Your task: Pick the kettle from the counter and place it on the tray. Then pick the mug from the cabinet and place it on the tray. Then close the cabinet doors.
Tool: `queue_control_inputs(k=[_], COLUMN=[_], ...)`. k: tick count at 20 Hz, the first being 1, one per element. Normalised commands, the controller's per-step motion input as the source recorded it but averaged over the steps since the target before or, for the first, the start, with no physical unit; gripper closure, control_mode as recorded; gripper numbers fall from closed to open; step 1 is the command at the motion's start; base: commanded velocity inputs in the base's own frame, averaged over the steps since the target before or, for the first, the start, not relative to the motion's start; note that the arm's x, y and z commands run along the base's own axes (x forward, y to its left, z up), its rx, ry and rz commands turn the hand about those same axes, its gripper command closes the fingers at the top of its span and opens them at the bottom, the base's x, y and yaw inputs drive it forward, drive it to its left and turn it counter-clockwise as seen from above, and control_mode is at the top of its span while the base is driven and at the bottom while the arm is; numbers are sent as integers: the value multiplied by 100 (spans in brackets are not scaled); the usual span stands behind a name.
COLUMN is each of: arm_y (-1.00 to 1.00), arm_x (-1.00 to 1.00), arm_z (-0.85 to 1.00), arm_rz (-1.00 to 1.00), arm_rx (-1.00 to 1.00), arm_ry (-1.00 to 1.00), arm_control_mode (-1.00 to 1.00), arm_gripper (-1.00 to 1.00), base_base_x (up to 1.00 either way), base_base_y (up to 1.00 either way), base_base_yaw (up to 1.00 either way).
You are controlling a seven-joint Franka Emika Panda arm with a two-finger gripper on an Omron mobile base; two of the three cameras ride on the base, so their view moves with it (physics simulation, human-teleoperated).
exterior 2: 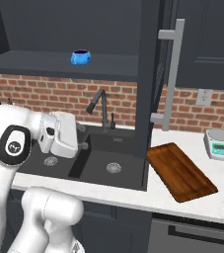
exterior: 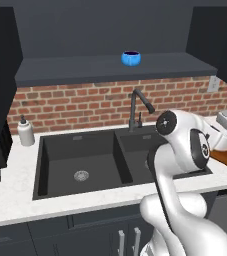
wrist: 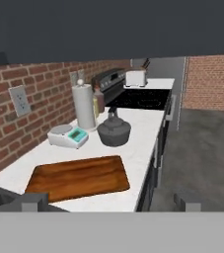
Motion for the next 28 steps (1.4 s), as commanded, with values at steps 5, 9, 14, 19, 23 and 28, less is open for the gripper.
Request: queue_control_inputs(k=[5, 9, 14, 19, 23, 28], arm_y=[-40, -29, -51, -64, -64, -31], arm_x=[16, 21, 24, 17, 20, 16], arm_z=[-34, -16, -15, -18, -15, -37], arm_rz=[-12, -9, -6, -2, 0, 0], arm_rx=[-6, -6, -1, 0, 0, -12], arm_ry=[-3, -17, 2, 11, 9, -8], arm_control_mode=[-100, -100, -100, -100, -100, -100], arm_gripper=[-100, -100, -100, -100, -100, -100], base_base_x=[0, 0, 0, 0, 0, 0], base_base_y=[0, 0, 0, 0, 0, 0], base_base_yaw=[0, 0, 0, 0, 0, 0])
